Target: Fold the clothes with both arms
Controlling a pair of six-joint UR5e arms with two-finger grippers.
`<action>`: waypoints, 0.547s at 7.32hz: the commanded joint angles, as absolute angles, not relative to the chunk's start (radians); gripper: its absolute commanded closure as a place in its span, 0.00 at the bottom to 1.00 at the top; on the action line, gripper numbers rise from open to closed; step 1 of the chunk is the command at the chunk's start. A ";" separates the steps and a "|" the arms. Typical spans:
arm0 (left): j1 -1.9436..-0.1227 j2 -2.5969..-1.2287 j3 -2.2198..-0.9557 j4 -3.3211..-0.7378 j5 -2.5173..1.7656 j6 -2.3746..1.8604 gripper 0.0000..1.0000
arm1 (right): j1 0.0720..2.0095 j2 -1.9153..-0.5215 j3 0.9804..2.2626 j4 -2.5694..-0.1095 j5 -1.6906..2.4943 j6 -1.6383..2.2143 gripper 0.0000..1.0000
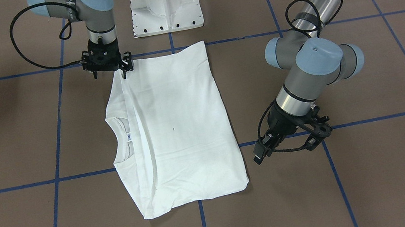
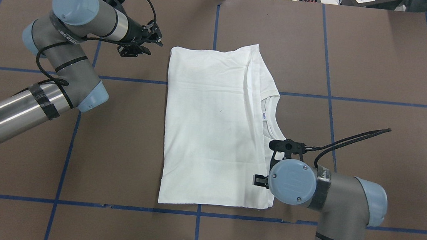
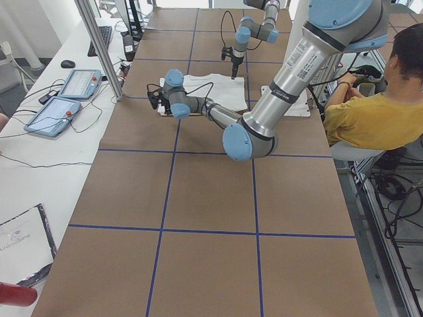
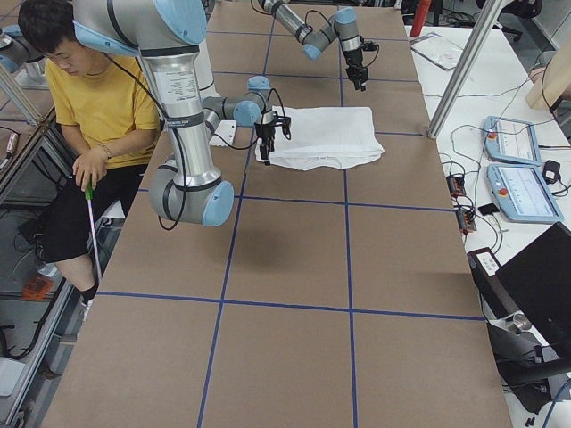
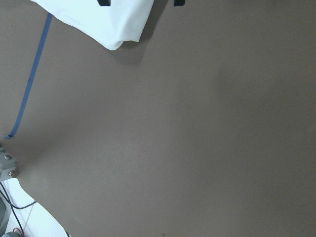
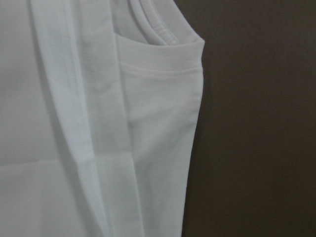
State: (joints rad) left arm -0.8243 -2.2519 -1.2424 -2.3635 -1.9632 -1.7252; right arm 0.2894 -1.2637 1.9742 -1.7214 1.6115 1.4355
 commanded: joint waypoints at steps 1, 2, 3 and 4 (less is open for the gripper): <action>-0.830 -2.250 -1.279 -2.326 -1.970 -1.726 0.47 | 0.298 -1.415 2.127 -1.715 1.618 1.446 0.00; -0.831 -2.250 -1.316 -2.286 -1.982 -1.726 0.47 | 0.293 -1.404 2.134 -1.713 1.629 1.510 0.00; -0.831 -2.247 -1.357 -2.257 -1.988 -1.729 0.47 | 0.288 -1.372 2.126 -1.706 1.632 1.639 0.00; -0.830 -2.221 -1.411 -2.235 -1.990 -1.750 0.47 | 0.276 -1.330 2.125 -1.706 1.620 1.825 0.00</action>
State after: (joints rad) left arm -0.8305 -2.2423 -1.3508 -2.2672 -1.9847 -1.7329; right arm 0.2876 -1.3702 2.1219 -1.7085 1.6268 1.6310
